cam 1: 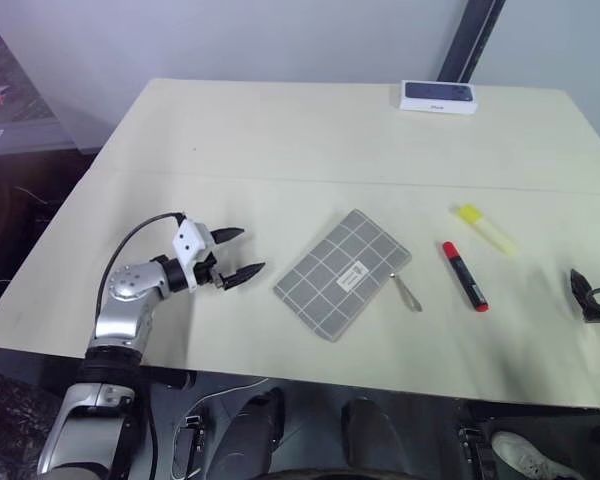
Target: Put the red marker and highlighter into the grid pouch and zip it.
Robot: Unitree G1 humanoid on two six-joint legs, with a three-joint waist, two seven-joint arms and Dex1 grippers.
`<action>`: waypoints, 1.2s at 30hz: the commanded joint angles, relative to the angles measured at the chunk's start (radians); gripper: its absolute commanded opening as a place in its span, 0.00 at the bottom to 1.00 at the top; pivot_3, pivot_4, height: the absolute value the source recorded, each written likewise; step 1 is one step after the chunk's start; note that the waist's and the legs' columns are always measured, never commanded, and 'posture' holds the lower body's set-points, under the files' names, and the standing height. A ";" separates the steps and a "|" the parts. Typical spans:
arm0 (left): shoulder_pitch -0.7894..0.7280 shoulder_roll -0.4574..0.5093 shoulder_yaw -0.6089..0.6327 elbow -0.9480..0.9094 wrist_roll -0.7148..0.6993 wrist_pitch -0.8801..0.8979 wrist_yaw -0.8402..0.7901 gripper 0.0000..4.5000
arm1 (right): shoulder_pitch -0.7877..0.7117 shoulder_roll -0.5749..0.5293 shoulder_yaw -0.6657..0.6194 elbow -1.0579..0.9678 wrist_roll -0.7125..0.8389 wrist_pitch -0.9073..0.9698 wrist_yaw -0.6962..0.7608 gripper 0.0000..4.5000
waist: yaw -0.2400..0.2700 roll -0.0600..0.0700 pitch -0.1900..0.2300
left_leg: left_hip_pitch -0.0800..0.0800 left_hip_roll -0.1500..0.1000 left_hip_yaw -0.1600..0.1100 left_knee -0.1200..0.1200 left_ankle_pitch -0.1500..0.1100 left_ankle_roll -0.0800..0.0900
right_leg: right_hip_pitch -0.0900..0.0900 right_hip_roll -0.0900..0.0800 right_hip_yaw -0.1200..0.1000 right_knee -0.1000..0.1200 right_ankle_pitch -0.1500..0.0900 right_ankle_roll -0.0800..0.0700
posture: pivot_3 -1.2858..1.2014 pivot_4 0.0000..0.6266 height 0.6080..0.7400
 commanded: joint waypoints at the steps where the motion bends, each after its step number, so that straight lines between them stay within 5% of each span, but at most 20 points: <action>1: -0.001 0.004 0.013 -0.024 -0.015 -0.015 -0.003 1.00 | -0.010 -0.025 -0.010 -0.007 -0.001 -0.012 0.003 0.99 | 0.000 0.000 0.000 | 0.000 0.000 0.000 0.000 0.000 0.000 | 0.000 0.000 0.000 0.000 0.000 0.000 | 0.52 0.24 1.00; 31: 0.032 0.020 0.021 -0.060 -0.014 -0.098 -0.016 1.00 | -0.019 -0.006 -0.001 -0.050 0.039 0.011 0.023 0.99 | 0.000 0.000 0.000 | 0.000 0.000 0.000 0.000 0.000 0.000 | 0.000 0.000 0.000 0.000 0.000 0.000 | 0.52 0.24 1.00; 36: 0.093 0.043 0.016 -0.162 -0.043 -0.121 -0.069 1.00 | 0.023 0.021 0.053 -0.264 0.094 0.094 0.090 0.62 | -0.003 0.000 0.000 | 0.000 0.000 0.000 0.000 0.000 0.000 | 0.000 0.000 0.000 0.000 0.000 0.000 | 0.52 0.24 1.00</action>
